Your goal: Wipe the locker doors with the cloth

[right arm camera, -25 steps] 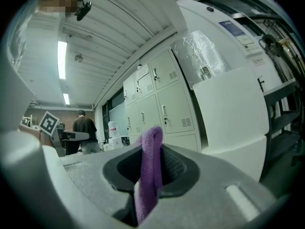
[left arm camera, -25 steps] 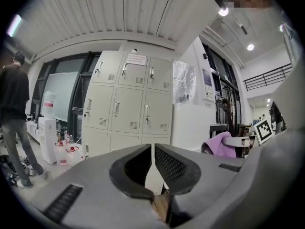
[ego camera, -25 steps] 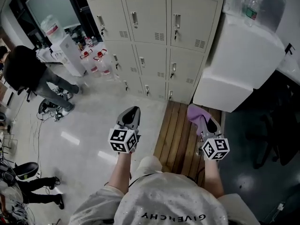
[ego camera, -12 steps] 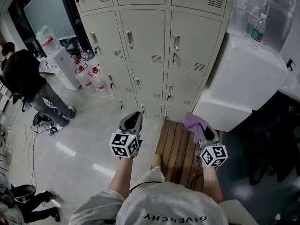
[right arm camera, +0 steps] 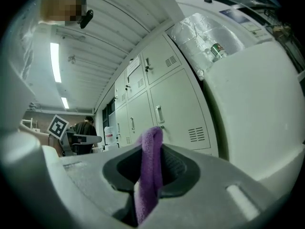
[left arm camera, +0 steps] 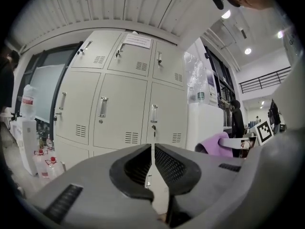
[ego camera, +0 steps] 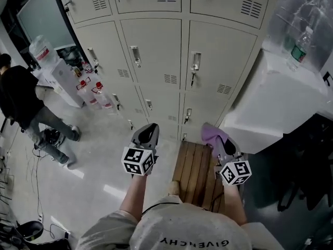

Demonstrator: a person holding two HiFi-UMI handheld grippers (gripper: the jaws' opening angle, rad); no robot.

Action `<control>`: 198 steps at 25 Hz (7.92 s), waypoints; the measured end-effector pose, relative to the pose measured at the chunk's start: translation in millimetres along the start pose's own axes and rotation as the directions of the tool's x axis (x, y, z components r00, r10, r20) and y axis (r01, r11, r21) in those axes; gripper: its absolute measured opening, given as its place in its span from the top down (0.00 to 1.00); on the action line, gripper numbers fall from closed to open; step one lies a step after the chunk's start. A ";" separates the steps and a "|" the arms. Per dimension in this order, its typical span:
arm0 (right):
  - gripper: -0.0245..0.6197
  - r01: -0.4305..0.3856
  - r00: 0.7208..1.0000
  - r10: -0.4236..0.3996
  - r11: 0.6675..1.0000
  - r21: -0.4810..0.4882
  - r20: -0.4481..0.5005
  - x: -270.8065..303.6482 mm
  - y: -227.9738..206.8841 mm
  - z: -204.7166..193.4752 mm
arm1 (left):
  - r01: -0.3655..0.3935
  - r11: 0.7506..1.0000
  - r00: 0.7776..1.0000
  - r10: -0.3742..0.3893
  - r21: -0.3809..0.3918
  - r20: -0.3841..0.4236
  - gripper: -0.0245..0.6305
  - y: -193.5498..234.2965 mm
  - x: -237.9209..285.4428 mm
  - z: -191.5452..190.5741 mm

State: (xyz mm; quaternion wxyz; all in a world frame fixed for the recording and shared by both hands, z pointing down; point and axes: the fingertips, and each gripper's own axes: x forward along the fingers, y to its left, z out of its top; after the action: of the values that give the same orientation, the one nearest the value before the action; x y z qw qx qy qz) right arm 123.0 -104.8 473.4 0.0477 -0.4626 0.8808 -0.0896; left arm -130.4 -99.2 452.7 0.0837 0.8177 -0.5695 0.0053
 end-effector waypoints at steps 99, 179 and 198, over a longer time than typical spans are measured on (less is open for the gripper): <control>0.84 0.213 0.956 -0.025 0.740 -0.638 0.291 309.0 19.7 232.8 | -0.103 0.995 0.987 0.104 -0.016 0.121 0.93 110.0 118.3 100.9; 0.85 0.386 0.905 -0.392 0.588 -0.711 0.167 208.3 -147.6 148.2 | 0.080 0.997 0.994 -0.078 -0.023 0.076 0.93 57.0 173.1 81.2; 0.87 0.308 0.950 -0.285 0.793 -0.525 0.126 226.9 -118.1 94.0 | 0.026 0.999 0.998 -0.024 -0.029 0.057 0.93 68.6 153.9 73.1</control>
State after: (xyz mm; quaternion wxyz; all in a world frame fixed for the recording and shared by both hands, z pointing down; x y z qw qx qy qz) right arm 105.1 -367.9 404.9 -0.0810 -0.5910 0.7856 0.1642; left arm -146.6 -275.9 405.5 0.0795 0.8232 -0.5615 -0.0275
